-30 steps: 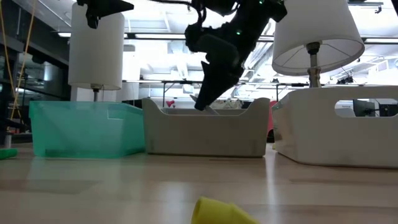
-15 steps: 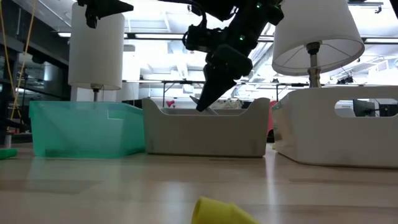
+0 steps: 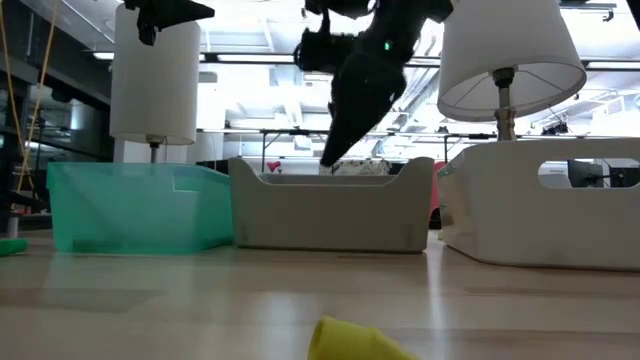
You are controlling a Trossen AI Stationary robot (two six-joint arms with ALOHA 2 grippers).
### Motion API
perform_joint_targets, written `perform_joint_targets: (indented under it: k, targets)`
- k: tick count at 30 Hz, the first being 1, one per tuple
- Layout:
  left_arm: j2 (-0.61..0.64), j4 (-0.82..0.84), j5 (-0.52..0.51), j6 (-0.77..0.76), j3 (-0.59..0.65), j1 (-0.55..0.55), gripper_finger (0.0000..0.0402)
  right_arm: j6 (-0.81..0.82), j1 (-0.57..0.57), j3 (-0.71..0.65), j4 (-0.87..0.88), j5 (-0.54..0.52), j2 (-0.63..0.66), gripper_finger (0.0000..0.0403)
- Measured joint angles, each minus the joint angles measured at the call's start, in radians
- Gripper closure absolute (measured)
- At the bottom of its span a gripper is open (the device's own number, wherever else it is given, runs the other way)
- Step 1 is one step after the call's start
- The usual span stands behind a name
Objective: Sort crayons
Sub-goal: Put the gray crayon into the yellow bin
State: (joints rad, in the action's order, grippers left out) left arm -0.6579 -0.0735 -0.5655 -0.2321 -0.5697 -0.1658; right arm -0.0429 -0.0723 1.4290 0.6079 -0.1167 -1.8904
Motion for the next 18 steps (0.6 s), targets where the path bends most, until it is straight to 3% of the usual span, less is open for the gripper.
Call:
perform_joint_targets:
  k: [7, 18]
  targets:
    - [0.000, 0.000, 0.000, 0.000, 0.000, 0.000, 0.0227, 0.018, 0.012, 0.090, 0.143, 0.025, 0.122, 0.0196]
    - [0.000, 0.001, 0.000, 0.000, 0.000, 0.000, 0.0227, 0.398, -0.040, -0.280, 0.022, -0.090, 0.562, 0.0195]
